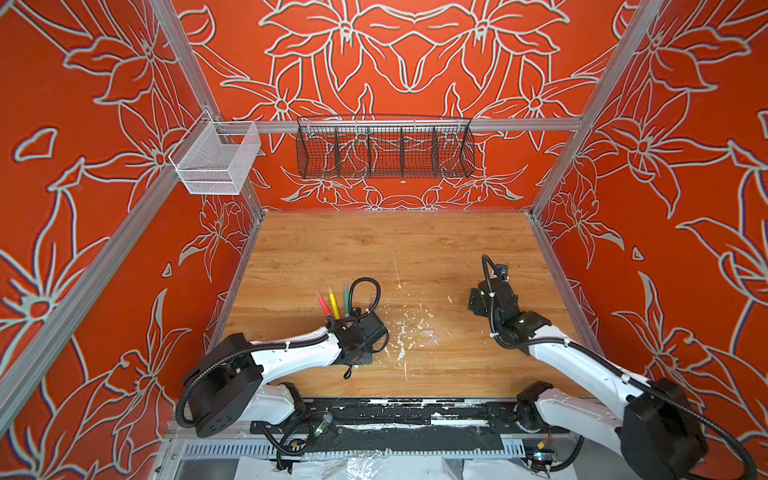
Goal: Insert the pens into the pen caps
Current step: 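Lower the left gripper and close it on the blue marker, then lift the blue marker upright with the left gripper while the right gripper approaches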
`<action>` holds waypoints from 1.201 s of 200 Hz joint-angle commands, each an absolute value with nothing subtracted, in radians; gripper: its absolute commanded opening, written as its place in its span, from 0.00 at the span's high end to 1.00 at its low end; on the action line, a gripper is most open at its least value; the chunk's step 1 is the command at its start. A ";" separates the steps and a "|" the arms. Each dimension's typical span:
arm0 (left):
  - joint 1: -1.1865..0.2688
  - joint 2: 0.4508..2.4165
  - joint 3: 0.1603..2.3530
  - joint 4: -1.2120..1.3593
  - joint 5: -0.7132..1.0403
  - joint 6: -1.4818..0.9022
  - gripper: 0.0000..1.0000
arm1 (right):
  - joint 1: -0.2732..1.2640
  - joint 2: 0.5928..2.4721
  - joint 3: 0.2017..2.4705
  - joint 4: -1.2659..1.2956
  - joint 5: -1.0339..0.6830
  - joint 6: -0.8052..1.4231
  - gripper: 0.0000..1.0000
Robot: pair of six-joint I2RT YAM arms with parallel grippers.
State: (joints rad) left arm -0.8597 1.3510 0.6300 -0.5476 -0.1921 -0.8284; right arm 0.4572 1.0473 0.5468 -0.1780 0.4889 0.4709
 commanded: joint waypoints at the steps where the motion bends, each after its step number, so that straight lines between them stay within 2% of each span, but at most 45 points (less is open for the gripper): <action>1: -0.865 1.402 0.599 -0.570 -0.174 -0.826 0.93 | 0.451 0.995 0.529 -0.206 0.464 0.485 0.17; 25: -0.865 1.363 0.625 -0.594 -0.185 -0.808 0.99 | 0.452 0.916 0.551 -0.232 0.301 0.533 0.21; 46: -0.865 1.298 0.655 -0.630 -0.214 -0.796 0.99 | 0.466 0.831 0.565 -0.224 0.142 0.606 0.24; 72: -0.865 1.191 0.691 -0.640 -0.221 -0.757 1.00 | 0.546 0.738 0.532 -0.152 0.040 0.717 0.24; 106: -0.865 1.049 0.735 -0.662 -0.229 -0.707 1.00 | 0.735 0.671 0.460 -0.016 0.076 0.818 0.23; 143: -0.865 0.954 0.762 -0.628 -0.197 -0.670 1.00 | 0.811 0.719 0.391 0.213 0.002 0.941 0.26; 196: -0.884 0.944 0.749 -0.511 -0.132 -0.661 1.00 | 0.901 0.856 0.344 0.455 0.018 1.027 0.26; 240: -0.920 1.009 0.757 -0.442 -0.116 -0.656 1.00 | 0.948 0.975 0.370 0.536 0.015 1.040 0.27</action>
State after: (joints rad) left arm -0.9005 0.9676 0.7513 -0.4976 -0.1276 -0.6682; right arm 0.9249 0.9375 0.3584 0.4328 0.0196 0.9997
